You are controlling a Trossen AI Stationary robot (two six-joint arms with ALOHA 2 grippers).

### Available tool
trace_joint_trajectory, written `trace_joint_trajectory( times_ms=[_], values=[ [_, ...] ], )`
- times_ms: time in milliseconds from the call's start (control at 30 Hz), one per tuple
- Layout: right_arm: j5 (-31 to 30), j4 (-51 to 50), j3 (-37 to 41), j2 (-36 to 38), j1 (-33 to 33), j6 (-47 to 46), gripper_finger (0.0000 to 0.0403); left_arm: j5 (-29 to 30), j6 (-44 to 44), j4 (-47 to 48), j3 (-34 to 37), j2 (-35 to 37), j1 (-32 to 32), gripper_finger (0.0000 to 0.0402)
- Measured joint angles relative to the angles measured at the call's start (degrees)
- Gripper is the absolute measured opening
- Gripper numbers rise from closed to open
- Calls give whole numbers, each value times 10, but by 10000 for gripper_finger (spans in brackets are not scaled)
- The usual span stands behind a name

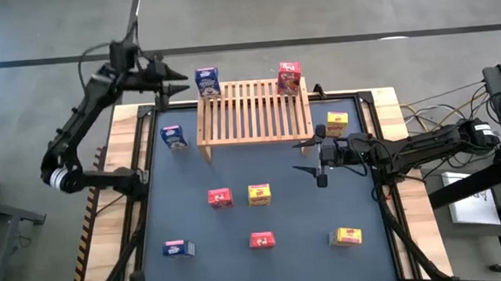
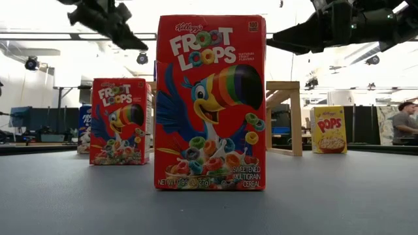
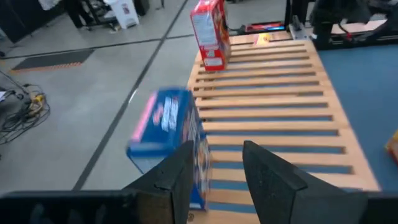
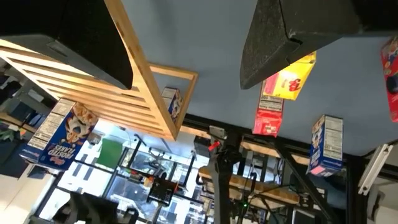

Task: Stack cereal on shelf
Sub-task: Put the middle blue cereal box on the shelf

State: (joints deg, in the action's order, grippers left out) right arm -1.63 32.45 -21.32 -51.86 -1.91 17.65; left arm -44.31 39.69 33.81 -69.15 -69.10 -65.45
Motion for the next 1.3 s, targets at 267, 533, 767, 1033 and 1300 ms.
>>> trace_joint_trajectory(
  times_ms=[267, 533, 767, 1033, 1300],
  values=[
    [0, 0, 0, 0, 0, 2, 286, 1, -68, -204, 164, 31, -17, 121],
    [0, -1, 0, 0, 0, 1, 286, 2, -137, -320, 210, 7, -30, 121],
    [0, -3, 0, 0, 0, 2, 286, -15, -147, -327, 191, -42, -30, 157],
    [0, -5, 0, 0, 0, 4, 286, -30, -150, -325, 157, -104, -30, 215],
    [-1, -6, 0, 0, 0, 4, 286, -62, -150, -326, 144, -137, -29, 223]
  ],
)
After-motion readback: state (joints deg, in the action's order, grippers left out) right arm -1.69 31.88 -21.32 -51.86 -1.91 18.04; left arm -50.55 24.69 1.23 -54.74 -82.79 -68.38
